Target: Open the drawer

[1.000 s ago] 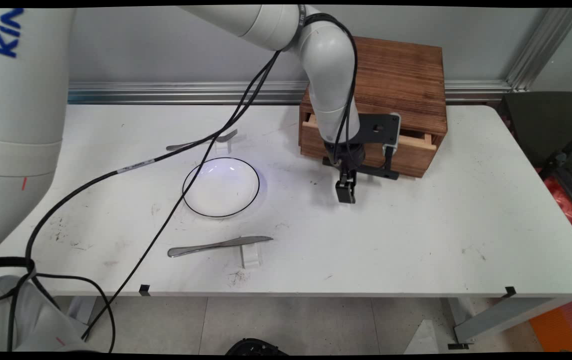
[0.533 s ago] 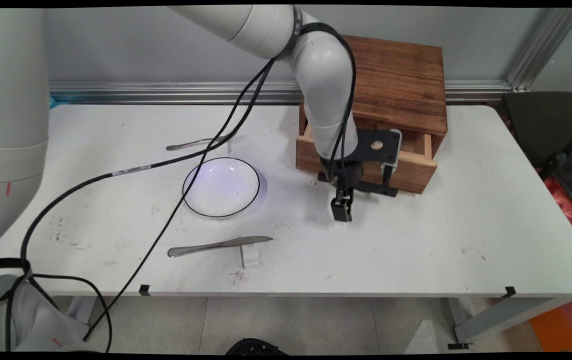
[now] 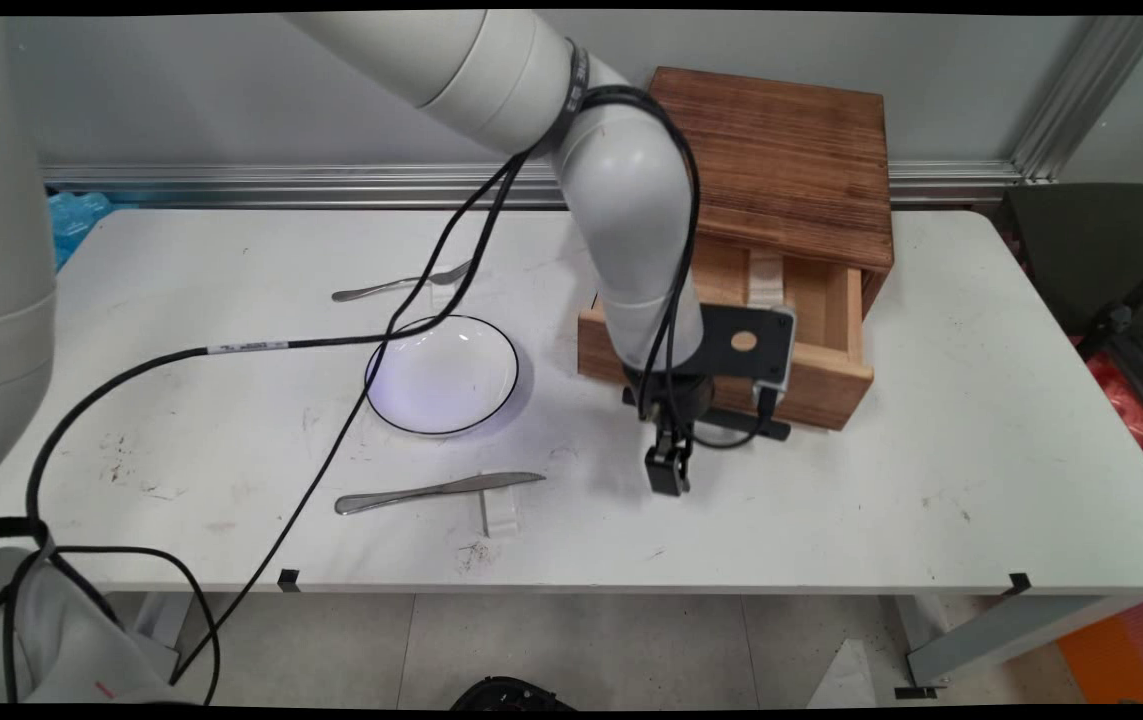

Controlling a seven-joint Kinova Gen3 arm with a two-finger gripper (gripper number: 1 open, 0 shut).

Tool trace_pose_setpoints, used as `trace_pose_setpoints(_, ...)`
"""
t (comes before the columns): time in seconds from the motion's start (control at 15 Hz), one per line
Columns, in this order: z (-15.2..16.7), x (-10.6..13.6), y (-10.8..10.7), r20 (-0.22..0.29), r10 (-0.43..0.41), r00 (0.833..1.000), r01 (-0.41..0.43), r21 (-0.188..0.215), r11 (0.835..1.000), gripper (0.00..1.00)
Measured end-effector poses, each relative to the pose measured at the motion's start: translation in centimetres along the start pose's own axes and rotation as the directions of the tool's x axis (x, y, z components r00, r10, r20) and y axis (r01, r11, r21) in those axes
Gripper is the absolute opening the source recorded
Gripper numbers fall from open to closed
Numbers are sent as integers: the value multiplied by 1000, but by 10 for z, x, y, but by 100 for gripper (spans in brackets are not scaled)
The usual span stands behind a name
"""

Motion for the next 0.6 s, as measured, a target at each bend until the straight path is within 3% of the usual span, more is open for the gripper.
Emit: trace_pose_setpoints(0.6, -16, 10, 61, -7, 14, 1000, -14, -23, 1000, 100)
